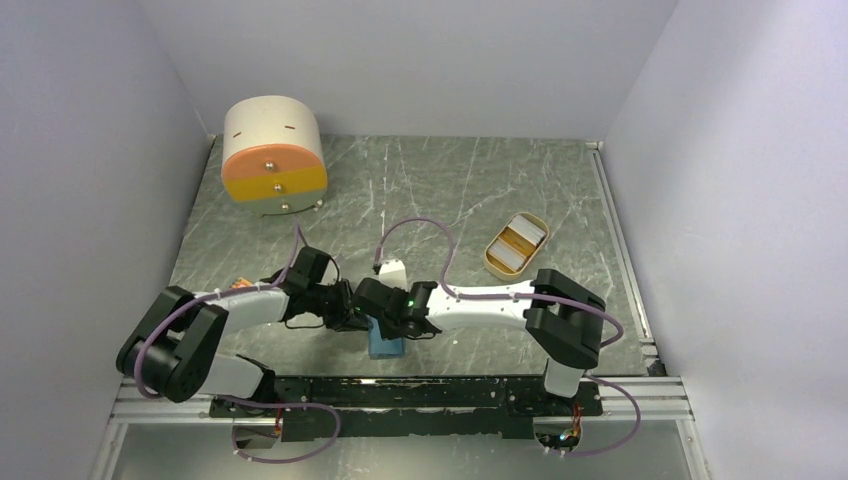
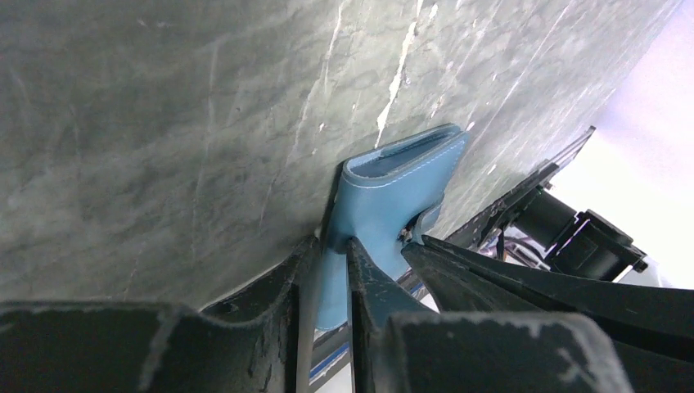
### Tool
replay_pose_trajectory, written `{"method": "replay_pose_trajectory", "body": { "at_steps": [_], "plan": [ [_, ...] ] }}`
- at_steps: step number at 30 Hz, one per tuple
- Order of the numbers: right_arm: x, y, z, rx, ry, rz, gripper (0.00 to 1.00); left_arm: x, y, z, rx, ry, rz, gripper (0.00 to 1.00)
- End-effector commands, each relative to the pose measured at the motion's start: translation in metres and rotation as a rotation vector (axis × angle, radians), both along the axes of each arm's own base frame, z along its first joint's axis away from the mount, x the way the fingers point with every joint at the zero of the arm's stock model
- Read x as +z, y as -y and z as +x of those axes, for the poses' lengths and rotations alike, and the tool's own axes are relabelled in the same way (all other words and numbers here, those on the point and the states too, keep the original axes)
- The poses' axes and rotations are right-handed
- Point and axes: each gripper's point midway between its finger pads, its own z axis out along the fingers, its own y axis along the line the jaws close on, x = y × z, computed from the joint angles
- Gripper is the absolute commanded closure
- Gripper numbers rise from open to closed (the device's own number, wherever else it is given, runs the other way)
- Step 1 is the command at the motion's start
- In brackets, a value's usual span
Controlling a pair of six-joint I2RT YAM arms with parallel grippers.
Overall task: Put the credit cards into the card holder
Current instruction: Close the card holder at the center of the board.
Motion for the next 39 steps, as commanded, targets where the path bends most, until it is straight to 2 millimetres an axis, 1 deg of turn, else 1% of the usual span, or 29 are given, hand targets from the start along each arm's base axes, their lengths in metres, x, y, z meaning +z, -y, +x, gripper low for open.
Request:
{"method": "replay_pose_trajectory", "body": {
  "at_steps": [1, 7, 11, 13, 14, 17, 22, 23, 25, 27, 31, 33, 35, 39],
  "plan": [
    [-0.03, 0.023, 0.002, 0.004, -0.027, -0.139, 1.0, -0.004, 0.006, -0.004, -0.046, -0.002, -0.056, 0.77],
    [-0.043, 0.028, 0.003, 0.027, -0.057, -0.194, 1.0, -0.011, 0.01, -0.006, -0.061, -0.024, -0.079, 0.78],
    [-0.05, 0.029, 0.002, 0.053, -0.076, -0.236, 1.0, -0.017, 0.012, -0.011, -0.076, -0.053, -0.1, 0.78],
    [-0.055, 0.027, 0.0, 0.068, -0.089, -0.247, 1.0, -0.02, 0.012, -0.013, -0.072, -0.063, -0.108, 0.78],
    [-0.053, 0.025, 0.0, 0.074, -0.093, -0.242, 1.0, -0.022, 0.012, -0.015, -0.072, -0.069, -0.109, 0.78],
    [-0.064, 0.022, -0.001, 0.088, -0.114, -0.269, 1.0, -0.023, 0.013, -0.014, -0.078, -0.074, -0.112, 0.78],
    [-0.067, 0.021, 0.002, 0.079, -0.111, -0.276, 1.0, -0.024, 0.014, -0.014, -0.078, -0.077, -0.113, 0.79],
    [-0.065, 0.019, 0.003, 0.072, -0.104, -0.271, 0.96, -0.024, 0.014, -0.014, -0.079, -0.077, -0.112, 0.79],
    [-0.056, 0.014, 0.007, 0.068, -0.087, -0.243, 0.9, -0.023, 0.014, -0.014, -0.083, -0.075, -0.118, 0.79],
    [-0.04, 0.006, 0.012, 0.065, -0.063, -0.21, 0.84, -0.021, 0.015, -0.014, -0.083, -0.071, -0.123, 0.79],
    [0.011, -0.013, 0.021, 0.091, 0.005, -0.09, 0.7, -0.008, 0.016, -0.007, -0.071, -0.026, -0.128, 0.79],
    [0.031, -0.012, 0.024, 0.083, 0.035, -0.052, 0.62, 0.0, 0.015, -0.001, -0.061, 0.014, -0.115, 0.78],
    [0.045, -0.011, 0.025, 0.08, 0.056, -0.002, 0.59, 0.007, 0.01, 0.003, -0.047, 0.039, -0.081, 0.76],
    [0.069, -0.006, 0.028, 0.096, 0.123, 0.114, 0.57, 0.028, 0.005, 0.016, -0.023, 0.125, -0.036, 0.75]
  ]
}}
